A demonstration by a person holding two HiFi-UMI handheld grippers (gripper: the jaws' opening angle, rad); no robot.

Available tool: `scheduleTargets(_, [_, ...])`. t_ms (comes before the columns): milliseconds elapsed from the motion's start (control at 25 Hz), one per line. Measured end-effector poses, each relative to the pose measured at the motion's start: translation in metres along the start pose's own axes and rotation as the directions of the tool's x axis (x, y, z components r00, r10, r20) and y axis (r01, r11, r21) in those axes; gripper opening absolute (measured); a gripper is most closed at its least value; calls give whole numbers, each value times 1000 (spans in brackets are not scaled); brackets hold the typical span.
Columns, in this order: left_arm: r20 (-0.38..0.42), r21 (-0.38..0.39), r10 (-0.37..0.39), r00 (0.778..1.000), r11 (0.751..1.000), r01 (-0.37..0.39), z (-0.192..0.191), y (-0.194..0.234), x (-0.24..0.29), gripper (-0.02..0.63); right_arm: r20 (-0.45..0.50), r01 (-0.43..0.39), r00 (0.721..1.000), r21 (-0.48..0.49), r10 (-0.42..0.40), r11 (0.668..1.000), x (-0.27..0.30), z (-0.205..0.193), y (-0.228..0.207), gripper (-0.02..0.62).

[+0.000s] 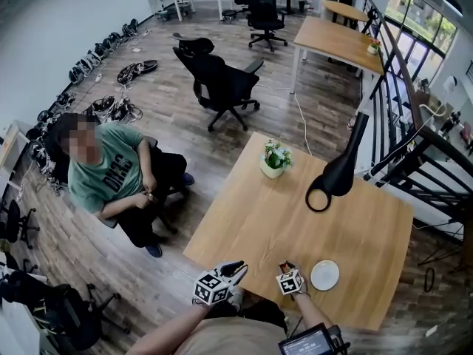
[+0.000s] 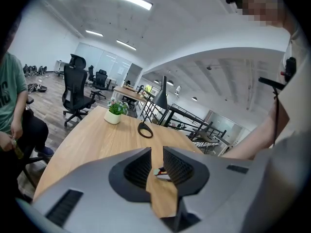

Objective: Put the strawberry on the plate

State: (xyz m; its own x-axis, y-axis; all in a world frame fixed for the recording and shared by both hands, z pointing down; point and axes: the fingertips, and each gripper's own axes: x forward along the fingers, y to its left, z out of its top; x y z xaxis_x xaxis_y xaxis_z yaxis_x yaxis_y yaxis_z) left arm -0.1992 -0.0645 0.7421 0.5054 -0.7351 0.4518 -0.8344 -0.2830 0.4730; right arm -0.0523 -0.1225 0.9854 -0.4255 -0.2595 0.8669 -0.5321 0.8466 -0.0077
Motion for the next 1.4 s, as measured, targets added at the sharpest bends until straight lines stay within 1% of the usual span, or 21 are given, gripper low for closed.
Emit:
scheduleTargets(80, [4,-6,-18,1000,1000,18,-1,-4,-6,63,35,17,999,53,-19,998,-20,4,8,137])
scheduleTargets(200, [19,13,-58,998,998,58,5,-11,-7,61,133,39,989,126,-56,991,-58,26,11,137])
scheduleTargets(440, [42,70,-136,990,989,132,30,-23,-5,63,300,77,944,205,-137,976,-135,72,7,137])
scheduleTargets(680, [66,108,-199,978,976,191,51,-37,-2,63,424,110,877,278,-225,954,-202,98,-2,137])
scheduleTargets(840, [98,106,-219,971,972,208,67,-47,-1,63,489,145,826,295,-279,945,-246,116,-10,137])
scheduleTargets(1000, [118,116,-250,961,965,237,81,-59,9,63,534,176,781,309,-323,935,-280,127,-24,137])
scheduleTargets(1240, [148,136,-282,948,955,263,107,-82,25,63,599,203,712,322,-365,925,-331,143,-51,137])
scheduleTargets(1400, [170,133,-292,941,953,271,124,-100,37,63,630,217,681,313,-373,925,-362,150,-69,137])
